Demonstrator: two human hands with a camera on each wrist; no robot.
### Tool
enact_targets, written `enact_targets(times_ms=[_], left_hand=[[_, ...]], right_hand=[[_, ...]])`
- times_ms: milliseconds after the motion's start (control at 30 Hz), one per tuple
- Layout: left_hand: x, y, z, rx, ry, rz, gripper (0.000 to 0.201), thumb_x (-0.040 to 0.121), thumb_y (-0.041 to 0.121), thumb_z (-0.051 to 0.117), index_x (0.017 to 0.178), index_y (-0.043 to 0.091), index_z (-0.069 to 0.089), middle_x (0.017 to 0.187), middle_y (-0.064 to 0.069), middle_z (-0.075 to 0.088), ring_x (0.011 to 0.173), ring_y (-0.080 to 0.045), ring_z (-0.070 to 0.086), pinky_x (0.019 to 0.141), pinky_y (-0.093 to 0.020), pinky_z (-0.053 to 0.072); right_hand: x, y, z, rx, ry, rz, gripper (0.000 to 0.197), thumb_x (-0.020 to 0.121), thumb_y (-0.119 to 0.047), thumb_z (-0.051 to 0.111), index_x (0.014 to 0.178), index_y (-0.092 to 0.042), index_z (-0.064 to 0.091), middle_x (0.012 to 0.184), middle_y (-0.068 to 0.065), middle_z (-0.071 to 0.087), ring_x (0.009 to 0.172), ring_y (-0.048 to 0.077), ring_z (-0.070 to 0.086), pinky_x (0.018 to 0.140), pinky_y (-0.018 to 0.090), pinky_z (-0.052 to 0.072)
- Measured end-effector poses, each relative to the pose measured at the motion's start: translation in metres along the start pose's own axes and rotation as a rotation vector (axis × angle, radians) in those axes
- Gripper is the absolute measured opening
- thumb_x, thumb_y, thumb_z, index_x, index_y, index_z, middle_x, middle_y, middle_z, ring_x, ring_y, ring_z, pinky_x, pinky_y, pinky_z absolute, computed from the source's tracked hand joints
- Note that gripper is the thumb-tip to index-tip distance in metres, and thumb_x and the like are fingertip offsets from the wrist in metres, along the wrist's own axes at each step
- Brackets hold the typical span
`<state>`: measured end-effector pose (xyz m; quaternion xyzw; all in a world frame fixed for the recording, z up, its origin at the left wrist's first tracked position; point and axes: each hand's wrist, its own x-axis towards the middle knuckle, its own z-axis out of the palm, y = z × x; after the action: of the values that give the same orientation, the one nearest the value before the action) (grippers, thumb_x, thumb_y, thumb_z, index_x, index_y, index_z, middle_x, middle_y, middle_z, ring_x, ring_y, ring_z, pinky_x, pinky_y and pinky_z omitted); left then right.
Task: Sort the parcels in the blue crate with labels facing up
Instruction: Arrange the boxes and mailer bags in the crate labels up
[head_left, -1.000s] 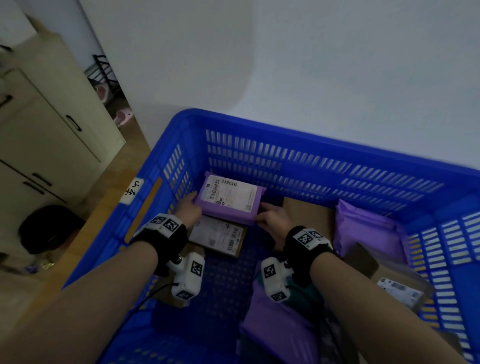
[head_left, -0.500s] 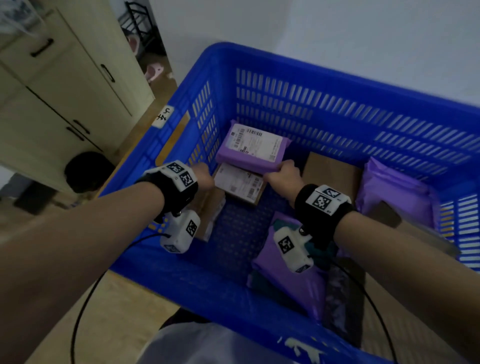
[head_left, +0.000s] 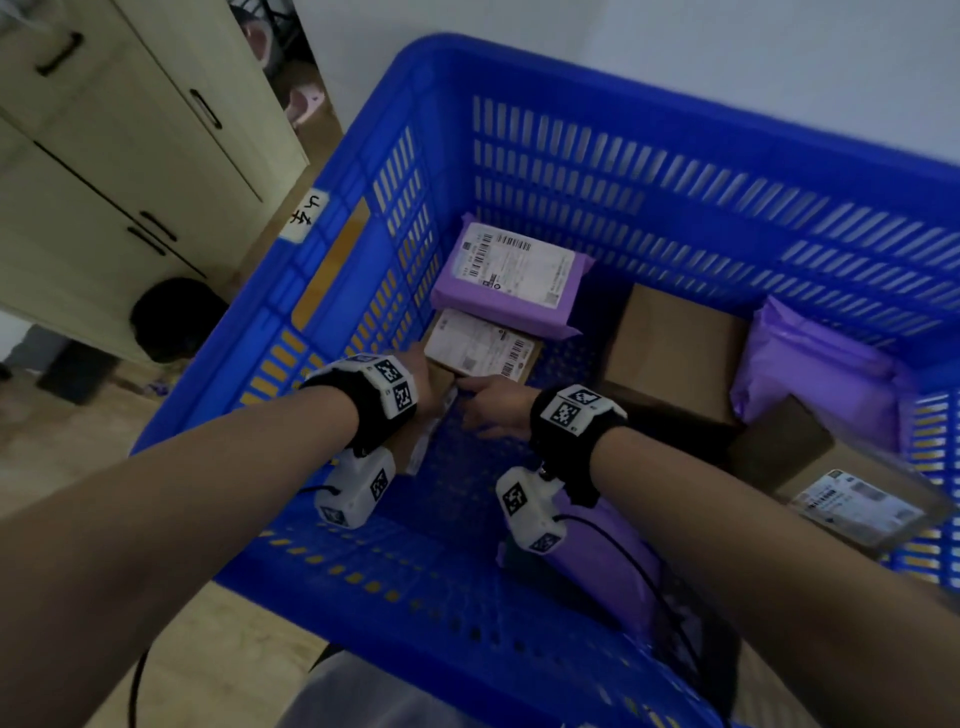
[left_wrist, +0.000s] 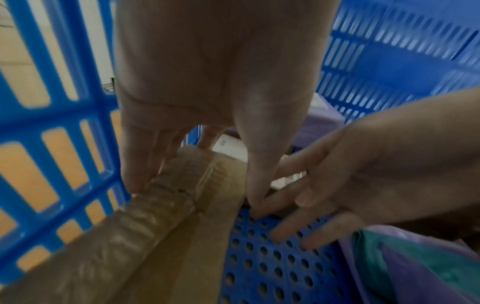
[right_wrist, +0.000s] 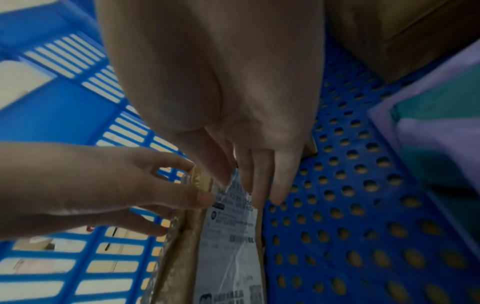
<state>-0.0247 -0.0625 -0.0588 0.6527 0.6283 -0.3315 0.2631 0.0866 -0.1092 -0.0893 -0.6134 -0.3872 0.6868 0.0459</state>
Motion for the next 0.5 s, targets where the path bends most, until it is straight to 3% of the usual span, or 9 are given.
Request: enact_targets(times_ms=[67,133,233,300,400,500], left_hand=[[0.003,0.000,0.006,-0.023,0.055,-0.006,0.078,0.090,0.046,0.055,0.145,0.004,0.019,0.133,-0.020,0.048,0.102,-0.030,0.057,0.077,-0.037,0.048],[0.008,-0.002,0.011,-0.008,0.062,-0.017,0.066,0.095,0.038,0.050,0.144,0.006,0.021,0.141,-0.020,0.040,0.123,-0.034,0.048,0.095,-0.040,0.044],[0.010,-0.005,0.003,-0.089,0.023,0.006,0.080,0.084,0.050,0.060,0.143,0.009,0.024,0.136,-0.019,0.045,0.118,-0.034,0.053,0.091,-0.041,0.050],[0.005,-0.007,-0.002,-0.120,0.015,0.029,0.088,0.078,0.055,0.063,0.143,0.009,0.025,0.135,-0.015,0.047,0.116,-0.032,0.054,0.089,-0.038,0.051],[-0.004,-0.008,-0.009,-0.187,0.007,0.032,0.097,0.075,0.056,0.068,0.146,0.010,0.021,0.144,-0.013,0.040,0.126,-0.031,0.047,0.091,-0.035,0.047],[-0.020,-0.006,-0.021,-0.334,-0.024,0.078,0.083,0.079,0.044,0.070,0.143,0.010,0.030,0.138,-0.011,0.045,0.125,-0.029,0.048,0.083,-0.030,0.044]], right_hand=[[0.003,0.000,-0.004,0.058,-0.006,0.026,0.056,0.093,0.005,0.044,0.145,-0.014,0.035,0.144,0.014,0.045,0.129,0.030,0.048,0.101,0.036,0.044],[0.003,0.000,-0.005,0.091,-0.010,0.042,0.059,0.093,0.004,0.044,0.145,-0.022,0.035,0.142,0.009,0.047,0.124,0.023,0.051,0.099,0.032,0.044],[0.003,0.003,-0.007,0.085,0.001,0.045,0.054,0.092,0.000,0.049,0.142,-0.020,0.041,0.124,0.009,0.056,0.107,0.018,0.056,0.087,0.028,0.045],[0.001,0.003,-0.010,0.074,0.001,0.053,0.047,0.093,-0.007,0.053,0.138,-0.015,0.045,0.125,0.009,0.057,0.112,0.021,0.056,0.086,0.029,0.046],[-0.006,0.003,-0.014,0.069,0.014,0.053,0.045,0.093,-0.019,0.057,0.137,-0.012,0.047,0.131,0.006,0.055,0.113,0.020,0.056,0.085,0.029,0.047],[-0.023,0.005,-0.023,0.043,0.060,0.027,0.043,0.093,-0.025,0.058,0.133,-0.010,0.049,0.131,0.008,0.055,0.118,0.022,0.055,0.093,0.033,0.046]])
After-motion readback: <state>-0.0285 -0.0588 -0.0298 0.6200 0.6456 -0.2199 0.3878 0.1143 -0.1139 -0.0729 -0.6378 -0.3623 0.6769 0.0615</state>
